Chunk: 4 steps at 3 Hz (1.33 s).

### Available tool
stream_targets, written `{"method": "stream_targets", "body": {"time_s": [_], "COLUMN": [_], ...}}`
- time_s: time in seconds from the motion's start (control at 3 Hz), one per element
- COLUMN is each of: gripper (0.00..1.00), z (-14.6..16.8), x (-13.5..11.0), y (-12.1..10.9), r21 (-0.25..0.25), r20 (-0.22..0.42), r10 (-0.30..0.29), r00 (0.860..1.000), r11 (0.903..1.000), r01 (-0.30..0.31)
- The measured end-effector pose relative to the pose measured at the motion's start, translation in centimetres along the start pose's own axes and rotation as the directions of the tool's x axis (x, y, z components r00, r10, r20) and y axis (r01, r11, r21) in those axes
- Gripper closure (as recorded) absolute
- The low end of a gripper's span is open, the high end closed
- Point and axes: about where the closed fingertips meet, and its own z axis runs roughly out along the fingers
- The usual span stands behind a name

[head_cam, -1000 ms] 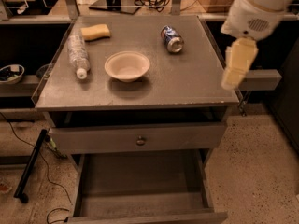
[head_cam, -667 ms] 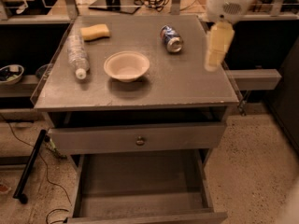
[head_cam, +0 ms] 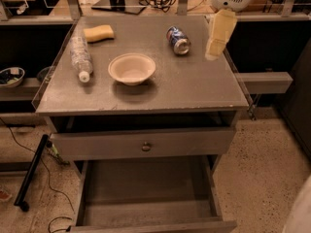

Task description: Place pepsi can into middle drawer

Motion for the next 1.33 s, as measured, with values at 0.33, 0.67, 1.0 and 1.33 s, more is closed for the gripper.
{"method": "stream_targets", "body": {"time_s": [0.33, 0.67, 1.0, 1.33], "gripper": [0.0, 0.0, 0.0, 0.0], "z": [0.9, 3.4, 6.5, 7.0], "x": [-0.7, -2.5, -5.5, -5.7], "y": [-1.3, -3.3, -5.8, -6.1], "r21": [0.01, -0.016, -0.024, -0.021], "r20": [0.015, 0.033, 0.063, 0.078], "r10": [-0.025, -0.053, -0.074, -0.068], "r00": [1.0, 0.998, 0.995, 0.995], "r11": [0.9996, 0.9985, 0.9968, 0.9973], "r01": [0.025, 0.053, 0.076, 0.07]}}
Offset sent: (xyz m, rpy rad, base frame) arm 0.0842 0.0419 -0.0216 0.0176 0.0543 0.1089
